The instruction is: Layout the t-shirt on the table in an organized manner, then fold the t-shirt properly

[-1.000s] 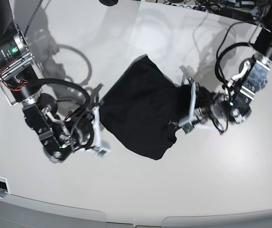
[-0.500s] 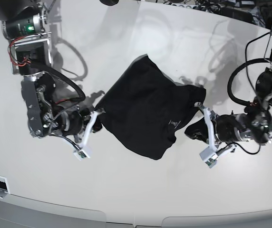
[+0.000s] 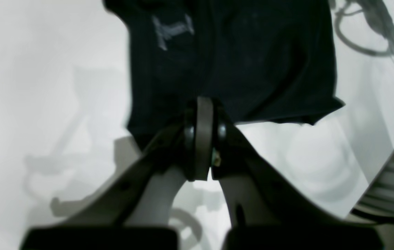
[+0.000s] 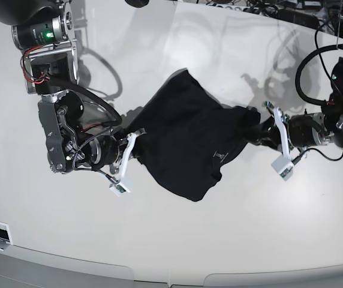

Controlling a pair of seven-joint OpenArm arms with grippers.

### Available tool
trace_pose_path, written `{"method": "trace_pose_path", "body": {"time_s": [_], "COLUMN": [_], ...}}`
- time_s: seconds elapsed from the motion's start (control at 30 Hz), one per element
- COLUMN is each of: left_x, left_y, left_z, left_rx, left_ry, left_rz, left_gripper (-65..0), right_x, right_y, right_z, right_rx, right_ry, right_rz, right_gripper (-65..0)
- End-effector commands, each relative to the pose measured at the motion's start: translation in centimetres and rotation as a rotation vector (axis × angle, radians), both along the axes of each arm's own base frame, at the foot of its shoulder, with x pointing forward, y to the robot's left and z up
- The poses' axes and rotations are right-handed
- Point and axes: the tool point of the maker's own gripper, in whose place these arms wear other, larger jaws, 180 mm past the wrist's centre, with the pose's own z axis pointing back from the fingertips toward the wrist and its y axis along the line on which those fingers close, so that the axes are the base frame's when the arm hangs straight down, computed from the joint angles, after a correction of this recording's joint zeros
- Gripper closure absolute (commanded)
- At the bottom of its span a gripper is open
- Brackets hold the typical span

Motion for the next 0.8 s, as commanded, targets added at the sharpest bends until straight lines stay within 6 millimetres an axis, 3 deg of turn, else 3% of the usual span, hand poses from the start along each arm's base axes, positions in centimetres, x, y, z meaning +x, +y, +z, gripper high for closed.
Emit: {"method": "trace_pose_path", "body": {"time_s": [0.0, 0.23, 0.47, 0.77], "left_x": [0.7, 0.3, 0.3, 0.1], "left_y": [0.2, 0.2, 0.2, 0.0], "left_z": [1.3, 0.9, 0.9, 1.0], "left_rx": [-0.019, -0.019, -0.018, -0.021], "left_ry": [-0.040, -0.026, -0.026, -0.031], "left_rz": [0.000, 0.001, 0.000, -0.017], "left_gripper": [0.0, 0.0, 0.0, 0.0], "right_x": [1.1, -4.2, -10.4, -15.9], "right_y": [0.2, 1.1, 0.8, 1.2], "right_z": [1.5, 0.2, -2.1, 0.7], "right_rx": [0.027, 0.080, 0.095, 0.065], "right_ry": [-0.019, 0.200, 0.278, 0.148], "right_rz": [0.006, 0.078, 0.082, 0.140], "right_gripper": [0.0, 0.0, 0.0, 0.0]}}
